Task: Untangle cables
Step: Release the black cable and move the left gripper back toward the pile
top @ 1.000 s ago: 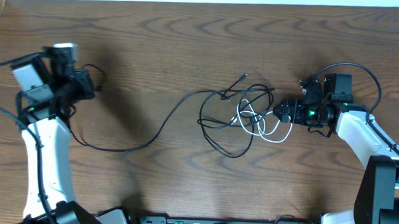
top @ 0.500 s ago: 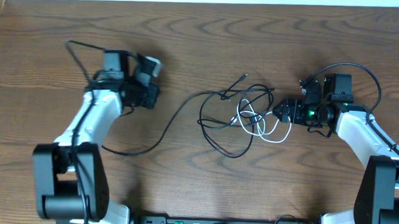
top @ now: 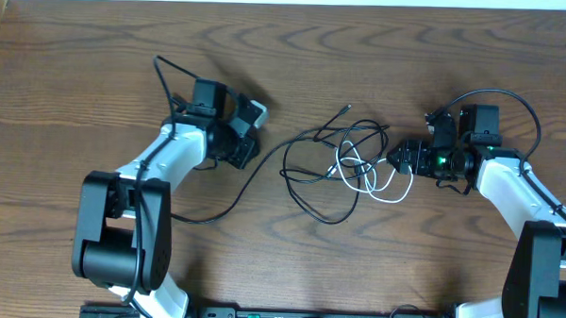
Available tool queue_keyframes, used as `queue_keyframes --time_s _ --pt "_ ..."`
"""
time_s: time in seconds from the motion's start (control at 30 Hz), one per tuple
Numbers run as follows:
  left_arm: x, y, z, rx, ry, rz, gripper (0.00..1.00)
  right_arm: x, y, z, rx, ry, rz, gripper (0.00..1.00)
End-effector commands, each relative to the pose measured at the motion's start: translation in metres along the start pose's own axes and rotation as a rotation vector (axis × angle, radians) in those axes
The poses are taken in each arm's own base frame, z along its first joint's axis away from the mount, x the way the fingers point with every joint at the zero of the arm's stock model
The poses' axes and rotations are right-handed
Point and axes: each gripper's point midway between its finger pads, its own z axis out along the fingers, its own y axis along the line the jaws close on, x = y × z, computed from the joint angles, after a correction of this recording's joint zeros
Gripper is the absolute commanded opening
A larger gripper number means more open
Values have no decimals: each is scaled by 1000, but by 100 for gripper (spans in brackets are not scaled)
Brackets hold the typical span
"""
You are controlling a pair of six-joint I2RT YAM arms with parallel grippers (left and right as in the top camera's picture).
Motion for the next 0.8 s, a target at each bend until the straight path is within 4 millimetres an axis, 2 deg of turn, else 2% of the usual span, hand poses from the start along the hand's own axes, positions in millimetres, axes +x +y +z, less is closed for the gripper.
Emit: queue_keyframes --time_s 0.0,0.23,0.43,0.47,0.53,0.63,0.77 --pt "-5 -16 5 33 5 42 31 1 2 0 -17 3 -7 88" --pt "-5 -25 8 45 15 62 34 1 2 0 -16 3 -8 88" --pt "4 -32 9 65 56 63 34 0 2 0 -17 0 -9 88" --pt "7 -36 9 74 71 83 50 0 2 0 -17 -1 -10 88" --pt "15 -44 10 94 105 138 63 0 2 0 -17 -1 -10 88" --pt "25 -55 10 124 148 206 64 0 2 0 -17 -1 -10 88" --pt "27 -60 11 134 158 271 64 -1 2 0 -17 -3 -11 88"
